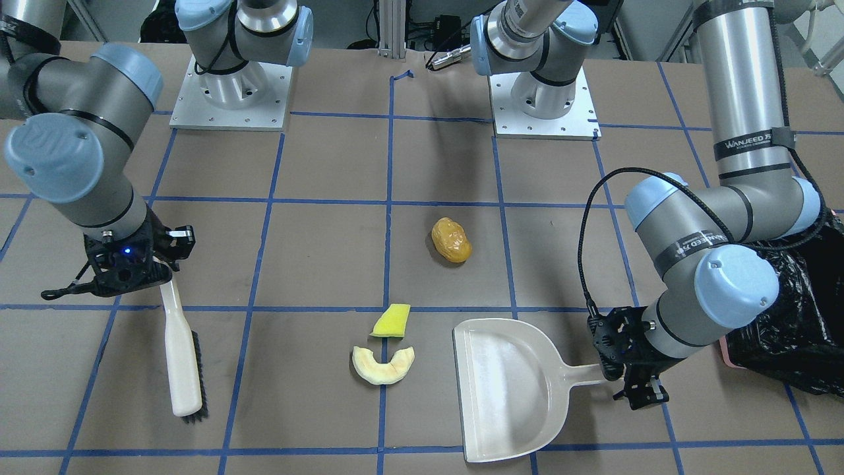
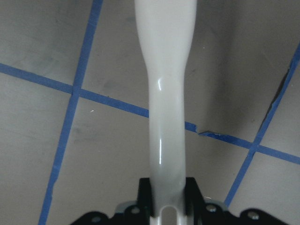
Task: Sweep and dump trash into bin
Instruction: 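Carry the brush toward the sponge and ring piece beside the dustpan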
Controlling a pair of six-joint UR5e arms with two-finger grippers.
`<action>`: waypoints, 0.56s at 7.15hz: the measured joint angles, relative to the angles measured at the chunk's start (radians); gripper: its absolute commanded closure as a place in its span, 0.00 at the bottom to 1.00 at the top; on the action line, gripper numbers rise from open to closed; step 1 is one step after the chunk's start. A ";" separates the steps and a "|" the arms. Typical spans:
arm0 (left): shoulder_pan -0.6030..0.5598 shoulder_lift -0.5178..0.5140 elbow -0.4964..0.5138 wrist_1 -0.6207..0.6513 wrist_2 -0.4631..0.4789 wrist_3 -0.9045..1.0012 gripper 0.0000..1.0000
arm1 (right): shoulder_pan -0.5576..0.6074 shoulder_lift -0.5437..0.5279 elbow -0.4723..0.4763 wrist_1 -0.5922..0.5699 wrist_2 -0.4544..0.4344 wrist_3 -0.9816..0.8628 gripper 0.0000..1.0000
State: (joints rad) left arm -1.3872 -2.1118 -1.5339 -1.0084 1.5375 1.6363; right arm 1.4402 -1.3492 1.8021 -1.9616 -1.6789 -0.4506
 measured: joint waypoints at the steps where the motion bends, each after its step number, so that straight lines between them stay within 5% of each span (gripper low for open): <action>1: 0.000 -0.007 0.002 0.001 -0.002 -0.001 0.82 | 0.020 0.001 -0.001 -0.002 0.009 0.032 1.00; 2: 0.000 -0.012 0.002 0.002 -0.003 -0.002 0.93 | 0.029 0.002 -0.001 -0.002 0.027 0.058 1.00; 4: 0.001 -0.010 0.003 0.001 -0.001 -0.007 1.00 | 0.047 0.001 -0.006 0.001 0.043 0.089 1.00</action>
State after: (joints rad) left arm -1.3860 -2.1219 -1.5304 -1.0076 1.5364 1.6292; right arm 1.4877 -1.3486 1.7957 -1.9611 -1.6359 -0.3616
